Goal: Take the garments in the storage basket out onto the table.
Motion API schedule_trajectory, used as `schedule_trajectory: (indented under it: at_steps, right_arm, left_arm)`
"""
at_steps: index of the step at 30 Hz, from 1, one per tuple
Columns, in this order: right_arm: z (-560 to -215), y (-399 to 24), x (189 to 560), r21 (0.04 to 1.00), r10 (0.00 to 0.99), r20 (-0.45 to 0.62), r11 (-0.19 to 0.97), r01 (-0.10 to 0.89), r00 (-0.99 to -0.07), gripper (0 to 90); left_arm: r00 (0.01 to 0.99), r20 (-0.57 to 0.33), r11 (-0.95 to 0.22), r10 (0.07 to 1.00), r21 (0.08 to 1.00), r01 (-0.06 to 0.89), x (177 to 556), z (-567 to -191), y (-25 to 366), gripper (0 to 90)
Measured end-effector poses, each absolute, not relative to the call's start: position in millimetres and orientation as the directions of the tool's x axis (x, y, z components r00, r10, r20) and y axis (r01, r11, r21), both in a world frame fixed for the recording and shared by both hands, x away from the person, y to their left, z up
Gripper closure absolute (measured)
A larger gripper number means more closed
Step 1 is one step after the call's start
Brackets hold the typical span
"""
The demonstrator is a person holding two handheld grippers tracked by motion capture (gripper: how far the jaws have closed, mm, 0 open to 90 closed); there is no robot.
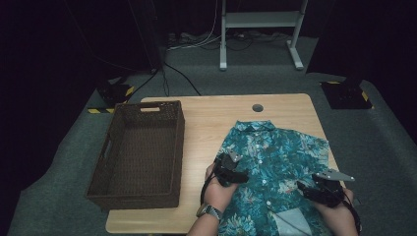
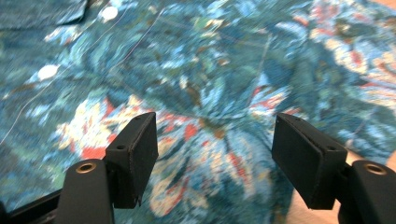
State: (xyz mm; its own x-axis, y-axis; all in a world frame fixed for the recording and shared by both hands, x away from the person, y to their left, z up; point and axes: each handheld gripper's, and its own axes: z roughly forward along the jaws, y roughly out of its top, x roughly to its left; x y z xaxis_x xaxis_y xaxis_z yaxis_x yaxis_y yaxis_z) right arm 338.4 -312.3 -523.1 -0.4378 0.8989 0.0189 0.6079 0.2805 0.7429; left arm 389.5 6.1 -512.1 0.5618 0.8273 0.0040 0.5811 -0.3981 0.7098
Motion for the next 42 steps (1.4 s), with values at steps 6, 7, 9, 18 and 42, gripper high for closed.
schedule_trajectory:
  at_steps: [6, 7, 9, 18, 42]
  right_arm:
    - [-526.4, -308.1, 339.5, 0.735, 0.891, 0.025, 0.291, 0.613, -0.453, 33.0]
    - [-526.8, -307.6, 339.6, 0.734, 0.890, 0.024, 0.293, 0.612, -0.455, 33.1]
    - [-527.6, -306.7, 340.2, 0.731, 0.888, 0.024, 0.297, 0.614, -0.459, 33.4]
    - [-533.7, -305.3, 341.6, 0.717, 0.880, 0.004, 0.329, 0.615, -0.476, 33.8]
    - [-535.2, -305.2, 342.5, 0.728, 0.884, -0.005, 0.324, 0.604, -0.468, 35.1]
  left_arm:
    - [0.574, 0.028, -0.434, 0.819, 0.683, 0.587, 391.6, -513.0, -11.5, 21.3]
    - [0.580, 0.029, -0.443, 0.814, 0.677, 0.588, 393.2, -514.1, -13.7, 23.0]
    - [0.587, 0.037, -0.458, 0.809, 0.667, 0.588, 396.5, -516.9, -19.4, 24.9]
    - [0.599, 0.031, -0.464, 0.800, 0.666, 0.584, 410.7, -521.5, -38.1, 29.8]
    - [0.558, 0.023, -0.417, 0.830, 0.689, 0.593, 413.5, -496.5, -12.7, 88.0]
